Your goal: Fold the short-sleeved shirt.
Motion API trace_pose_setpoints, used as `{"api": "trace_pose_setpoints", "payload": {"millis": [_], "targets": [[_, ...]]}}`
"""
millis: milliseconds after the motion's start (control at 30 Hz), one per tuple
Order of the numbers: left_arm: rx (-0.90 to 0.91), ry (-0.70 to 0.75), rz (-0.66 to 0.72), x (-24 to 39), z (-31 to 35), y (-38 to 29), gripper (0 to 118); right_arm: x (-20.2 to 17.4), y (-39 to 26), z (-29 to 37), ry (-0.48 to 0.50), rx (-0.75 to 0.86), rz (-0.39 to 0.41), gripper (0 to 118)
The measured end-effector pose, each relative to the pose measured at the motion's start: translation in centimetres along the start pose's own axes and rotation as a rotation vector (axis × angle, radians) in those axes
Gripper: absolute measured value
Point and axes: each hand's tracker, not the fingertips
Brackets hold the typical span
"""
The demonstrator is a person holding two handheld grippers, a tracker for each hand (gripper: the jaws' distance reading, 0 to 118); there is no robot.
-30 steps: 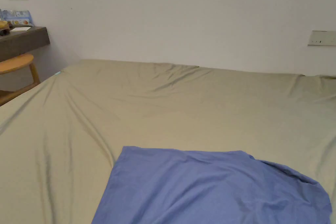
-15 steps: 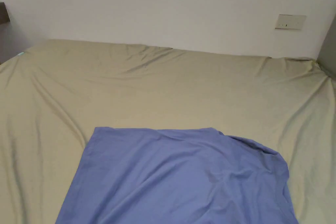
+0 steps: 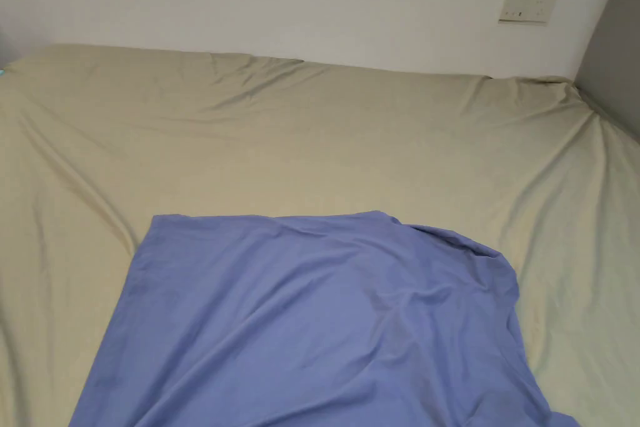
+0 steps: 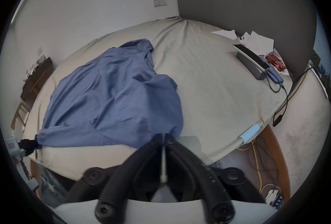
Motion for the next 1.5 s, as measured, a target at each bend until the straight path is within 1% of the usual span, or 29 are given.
{"api": "trace_pose_setpoints", "payload": {"millis": [33, 67, 100, 133, 333, 367, 400, 433, 467, 533, 667, 733, 767, 867, 933, 1033, 1100, 1167, 1233, 1400, 1467, 1500], "targets": [[0.000, 0.000, 0.000, 0.0, 0.0, 0.0, 3, 0.1, 0.0, -0.5, -0.021, 0.005, 0.029, 69], [0.002, 0.004, -0.002, 0.0, 0.0, 0.1, 3, 0.1, 0.1, -1.1, -0.017, -0.017, 0.064, 85], [0.004, 0.008, -0.007, 0.0, 0.0, 0.1, 3, 0.1, 0.3, -1.5, -0.006, -0.032, 0.082, 86], [0.004, 0.009, -0.009, 0.1, 0.0, 0.2, 3, 0.0, 0.4, -1.8, 0.008, -0.030, 0.083, 83], [-0.001, 0.006, -0.003, 0.1, 0.0, 0.2, 3, -0.2, 0.4, -4.6, 0.036, -0.091, 0.053, 82], [-0.003, 0.006, -0.003, 0.2, 0.1, 0.3, 3, -0.3, 0.5, -4.7, 0.049, -0.100, 0.050, 74], [-0.003, 0.008, -0.004, 0.3, 0.3, 0.3, 3, -0.5, 0.5, -4.8, 0.089, -0.123, 0.038, 54], [-0.003, 0.010, -0.006, 0.4, 0.5, 0.3, 3, -0.8, 0.6, -4.5, 0.131, -0.129, 0.025, 22], [0.001, 0.010, -0.007, 0.5, 0.7, 0.4, 3, -1.1, 0.8, -4.1, 0.108, -0.123, 0.037, 16], [0.010, 0.005, 0.003, 0.3, 0.9, 0.6, 3, -1.8, 1.2, -3.4, 0.060, -0.119, 0.092, 16], [0.028, -0.013, 0.013, 0.8, 1.2, 2.6, 3, -2.1, 3.5, -2.5, 0.065, -0.112, 0.087, 16], [0.044, -0.031, -0.019, 1.5, 0.6, 4.3, 3, -2.3, 5.3, -2.6, 0.057, -0.077, 0.082, 16], [0.050, -0.035, -0.039, 1.9, 0.0, 5.4, 3, -2.5, 6.4, -2.9, 0.062, -0.051, 0.065, 16], [0.089, -0.030, -0.069, 3.2, -1.7, 8.2, 2, -3.5, 9.5, -4.4, 0.065, -0.008, 0.037, 16], [0.098, -0.024, -0.067, 3.7, -3.2, 9.8, 2, -4.5, 11.2, -5.9, 0.054, 0.014, 0.054, 16], [0.107, -0.013, -0.065, 4.6, -5.4, 11.7, 2, -5.8, 13.5, -8.9, 0.024, 0.008, 0.106, 16], [0.105, -0.006, -0.068, 4.8, -6.9, 12.7, 2, -6.3, 14.7, -10.8, 0.027, -0.005, 0.107, 16], [0.100, 0.002, -0.084, 5.3, -8.1, 13.3, 2, -6.6, 15.7, -12.3, 0.030, -0.028, 0.082, 16], [0.090, 0.012, -0.097, 5.7, -9.2, 13.8, 2, -6.6, 16.3, -13.8, 0.034, -0.051, 0.057, 16], [0.060, 0.036, -0.112, 6.5, -11.6, 14.1, 2, -7.3, 16.1, -16.4, 0.005, -0.078, 0.074, 16], [0.054, 0.049, -0.110, 6.5, -12.3, 14.0, 2, -7.3, 16.0, -16.9, 0.000, -0.074, 0.069, 17], [0.051, 0.055, -0.101, 6.5, -12.5, 13.9, 2, -7.4, 15.9, -17.0, -0.002, -0.066, 0.063, 19]]}}
